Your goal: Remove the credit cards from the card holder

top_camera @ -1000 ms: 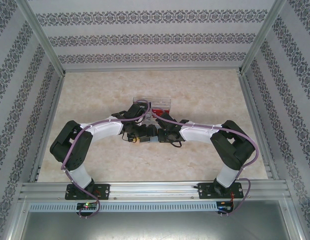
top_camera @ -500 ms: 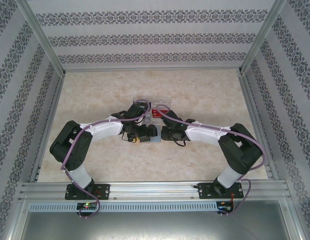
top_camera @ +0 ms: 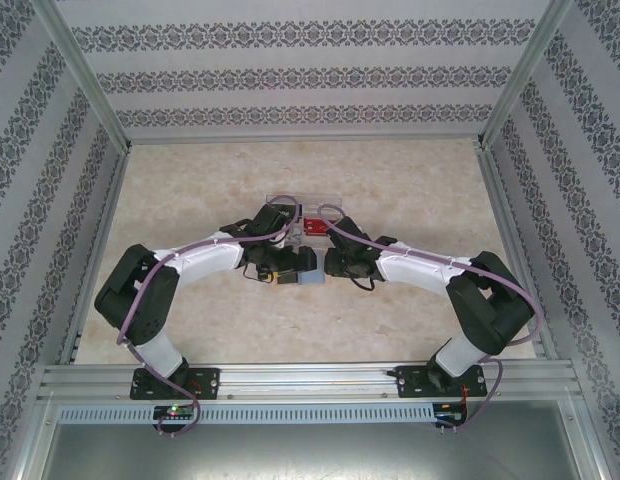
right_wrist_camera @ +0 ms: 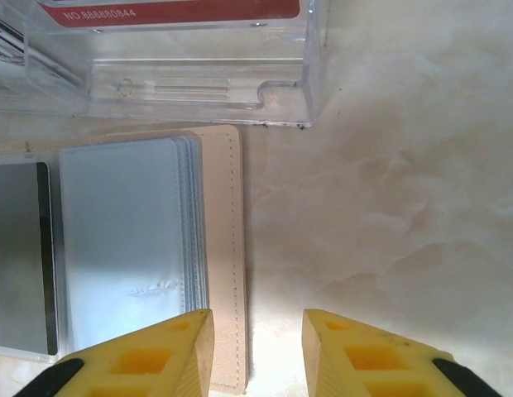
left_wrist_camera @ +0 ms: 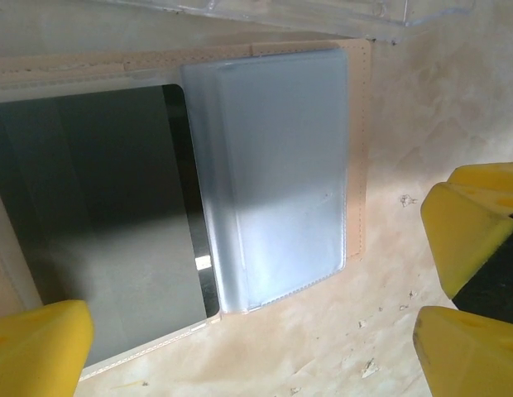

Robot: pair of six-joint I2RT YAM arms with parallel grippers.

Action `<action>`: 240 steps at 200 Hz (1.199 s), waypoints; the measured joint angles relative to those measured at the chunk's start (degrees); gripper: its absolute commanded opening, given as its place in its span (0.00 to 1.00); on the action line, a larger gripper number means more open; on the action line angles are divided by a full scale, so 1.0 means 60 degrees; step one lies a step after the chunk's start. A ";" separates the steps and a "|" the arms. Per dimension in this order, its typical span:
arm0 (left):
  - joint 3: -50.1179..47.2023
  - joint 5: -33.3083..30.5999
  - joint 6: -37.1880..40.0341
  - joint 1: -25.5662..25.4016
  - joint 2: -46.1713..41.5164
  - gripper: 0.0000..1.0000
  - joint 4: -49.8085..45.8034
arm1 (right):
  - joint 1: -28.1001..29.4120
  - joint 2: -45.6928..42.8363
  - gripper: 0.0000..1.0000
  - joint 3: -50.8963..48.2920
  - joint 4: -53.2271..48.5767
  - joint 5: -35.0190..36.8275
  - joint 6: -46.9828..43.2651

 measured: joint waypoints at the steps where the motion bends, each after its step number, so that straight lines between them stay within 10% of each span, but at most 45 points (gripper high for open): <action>1: 0.0000 0.0000 0.0000 0.0000 -0.0004 1.00 -0.0007 | 0.0000 -0.0004 0.35 0.0000 0.0000 0.0000 0.0000; 27: 0.0004 -0.0055 0.0076 0.0127 -0.0251 0.94 -0.0168 | 0.0000 -0.0102 0.31 0.0004 0.0015 -0.0033 0.0000; 102: -0.0346 -0.0248 0.0357 0.0874 -0.0474 0.29 -0.0244 | 0.0291 0.0488 0.13 0.0933 0.0820 -0.1341 0.0426; 240: -0.0758 -0.0532 0.0339 0.0936 0.0157 0.14 -0.0215 | 0.0423 0.2240 0.16 0.1555 0.1377 -0.2524 0.1271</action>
